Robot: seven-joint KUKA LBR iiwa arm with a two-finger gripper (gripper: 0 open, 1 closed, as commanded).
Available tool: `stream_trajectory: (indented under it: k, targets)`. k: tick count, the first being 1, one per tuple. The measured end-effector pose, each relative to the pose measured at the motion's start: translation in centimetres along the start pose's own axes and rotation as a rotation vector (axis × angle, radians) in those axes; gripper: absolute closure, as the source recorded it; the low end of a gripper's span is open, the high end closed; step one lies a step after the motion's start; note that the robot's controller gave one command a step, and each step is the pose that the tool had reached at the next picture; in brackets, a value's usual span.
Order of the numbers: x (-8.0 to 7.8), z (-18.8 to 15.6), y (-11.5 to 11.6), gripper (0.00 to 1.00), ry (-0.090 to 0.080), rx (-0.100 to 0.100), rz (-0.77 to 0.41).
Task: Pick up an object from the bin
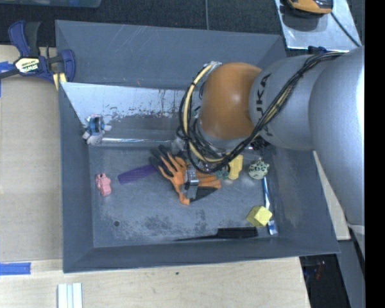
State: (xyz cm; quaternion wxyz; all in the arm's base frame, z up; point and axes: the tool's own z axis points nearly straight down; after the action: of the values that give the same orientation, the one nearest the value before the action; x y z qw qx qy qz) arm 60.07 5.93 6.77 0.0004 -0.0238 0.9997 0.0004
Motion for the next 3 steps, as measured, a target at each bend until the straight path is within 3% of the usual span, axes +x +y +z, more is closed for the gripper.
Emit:
stream_trajectory:
  k: [1,2,3]
  targets:
    - [0.87,-0.42,0.29,0.00,-0.017,-0.002,0.142]
    - [0.13,-0.48,0.05,0.00,-0.012,-0.001,0.041]
    - [0.27,-0.54,0.10,0.00,-0.014,-0.002,0.069]
